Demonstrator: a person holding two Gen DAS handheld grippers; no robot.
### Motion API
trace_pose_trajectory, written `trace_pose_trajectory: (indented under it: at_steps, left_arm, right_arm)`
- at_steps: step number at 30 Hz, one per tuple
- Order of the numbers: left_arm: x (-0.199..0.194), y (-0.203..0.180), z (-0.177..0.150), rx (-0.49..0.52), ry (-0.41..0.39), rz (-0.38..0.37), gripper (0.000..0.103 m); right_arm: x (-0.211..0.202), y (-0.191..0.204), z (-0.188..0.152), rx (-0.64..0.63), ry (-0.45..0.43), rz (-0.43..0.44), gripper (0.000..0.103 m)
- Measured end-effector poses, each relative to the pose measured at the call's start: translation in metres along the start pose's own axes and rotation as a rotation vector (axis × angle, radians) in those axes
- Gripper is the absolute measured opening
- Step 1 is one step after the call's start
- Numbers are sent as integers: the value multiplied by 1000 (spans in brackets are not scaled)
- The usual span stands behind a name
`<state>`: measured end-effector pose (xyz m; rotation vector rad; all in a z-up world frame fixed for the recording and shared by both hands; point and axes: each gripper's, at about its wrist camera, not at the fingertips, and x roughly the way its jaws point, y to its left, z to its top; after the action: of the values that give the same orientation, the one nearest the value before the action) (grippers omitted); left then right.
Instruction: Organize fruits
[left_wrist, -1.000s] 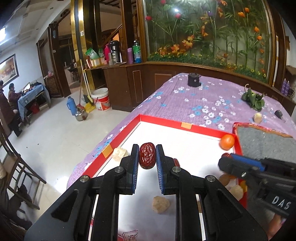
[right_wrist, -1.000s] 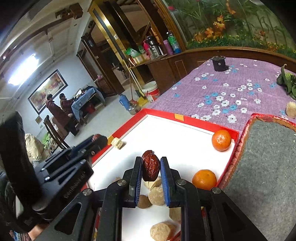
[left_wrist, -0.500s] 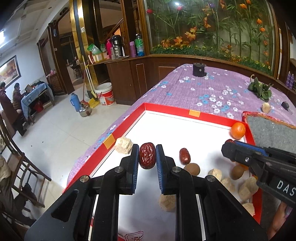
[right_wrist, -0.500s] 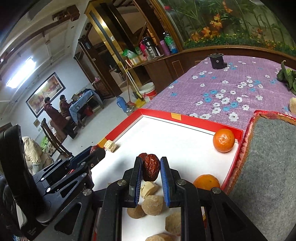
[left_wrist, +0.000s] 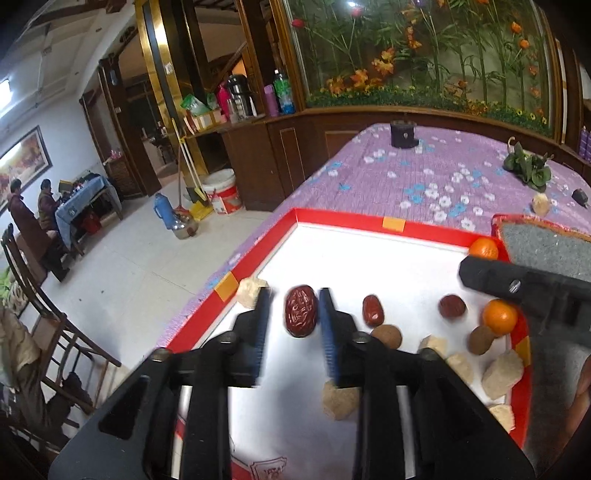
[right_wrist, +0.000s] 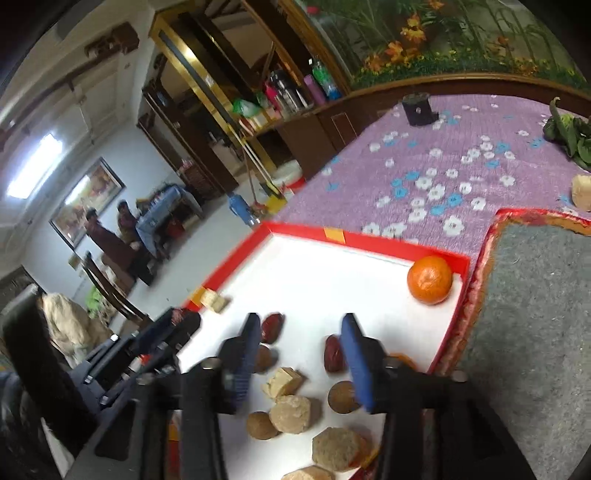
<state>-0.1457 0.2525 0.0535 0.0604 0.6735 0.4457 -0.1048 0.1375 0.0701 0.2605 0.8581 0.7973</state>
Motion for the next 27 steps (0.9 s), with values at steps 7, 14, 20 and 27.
trace_pose_trajectory:
  at_steps: [7, 14, 20, 27]
  left_arm:
    - [-27, -1, 10, -24, -59, 24, 61]
    - [-53, -10, 16, -22, -85, 19, 64]
    - [-85, -28, 17, 6, -145, 5, 74]
    - [-114, -46, 17, 46, -179, -4, 77]
  right_arm:
    - [-44, -1, 5, -21, -87, -27, 46]
    - [-83, -4, -4, -30, -130, -28, 46]
    - [-121, 2, -19, -75, -183, -41, 46]
    - [-160, 2, -34, -114, -247, -64, 48]
